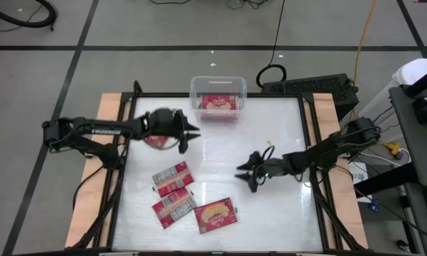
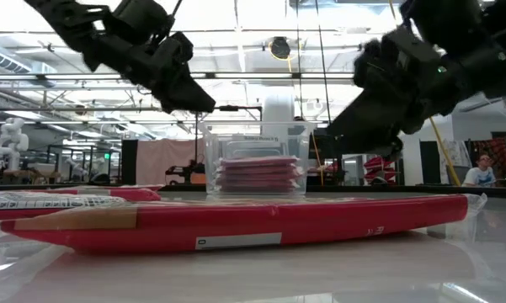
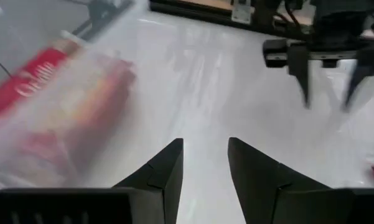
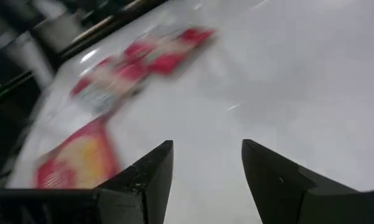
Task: Sort popcorn bags into baskets
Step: Put the popcorn bag into the transparent bin
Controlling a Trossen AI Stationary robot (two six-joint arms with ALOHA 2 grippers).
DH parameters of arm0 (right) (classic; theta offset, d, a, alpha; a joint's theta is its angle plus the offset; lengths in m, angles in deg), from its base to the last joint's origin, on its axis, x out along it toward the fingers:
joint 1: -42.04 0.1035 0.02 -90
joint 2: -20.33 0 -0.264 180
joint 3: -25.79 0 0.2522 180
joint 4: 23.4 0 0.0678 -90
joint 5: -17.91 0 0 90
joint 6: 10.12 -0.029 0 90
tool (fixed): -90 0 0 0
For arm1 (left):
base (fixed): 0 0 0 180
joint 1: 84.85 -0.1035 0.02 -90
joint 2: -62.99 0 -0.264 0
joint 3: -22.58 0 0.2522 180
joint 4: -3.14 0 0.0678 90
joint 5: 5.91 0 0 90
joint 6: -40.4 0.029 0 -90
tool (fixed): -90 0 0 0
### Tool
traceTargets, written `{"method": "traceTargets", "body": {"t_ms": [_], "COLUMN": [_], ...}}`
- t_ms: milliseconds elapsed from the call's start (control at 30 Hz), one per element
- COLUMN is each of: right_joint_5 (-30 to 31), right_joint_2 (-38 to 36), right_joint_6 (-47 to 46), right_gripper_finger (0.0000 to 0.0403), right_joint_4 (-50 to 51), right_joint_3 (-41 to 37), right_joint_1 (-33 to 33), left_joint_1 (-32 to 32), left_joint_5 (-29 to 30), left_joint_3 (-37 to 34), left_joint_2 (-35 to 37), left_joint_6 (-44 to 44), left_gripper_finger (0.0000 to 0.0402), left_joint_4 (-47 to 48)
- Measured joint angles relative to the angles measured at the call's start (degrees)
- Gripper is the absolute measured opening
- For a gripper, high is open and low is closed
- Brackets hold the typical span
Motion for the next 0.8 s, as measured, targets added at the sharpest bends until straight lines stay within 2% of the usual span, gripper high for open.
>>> {"method": "traceTargets", "body": {"t_ms": [167,267,467,667,800], "right_joint_5": [-9.2,-10.4,-10.1,-9.4,-0.1], "right_joint_2": [7.8,9.9,13.3,19.4,21.9], "right_joint_6": [0.5,1.5,4.6,10.5,17.5], "right_gripper_finger": [0.0185,0.0185,0.0185,0.0185,0.0182], "right_joint_4": [0.8,2.8,5.3,5.3,4.9], "right_joint_3": [8.6,12.7,16.8,18.8,19.7], "right_joint_1": [5.3,9.5,15.6,19.1,20.7], "left_joint_1": [10.8,17.4,27.3,31.7,32.3], "left_joint_5": [9.7,15.5,23.9,29.9,30.6], "left_joint_3": [-5.5,-6.9,-7.7,-7.7,-7.7], "left_joint_2": [0.0,0.0,0.0,0.0,0.0], "left_joint_6": [-4.6,-6.1,-7.8,-9.9,-10.6], "left_gripper_finger": [0.0129,0.0129,0.0129,0.0129,0.0129], "left_joint_4": [-6.4,-7.4,-9.8,-10.6,-10.7]}}
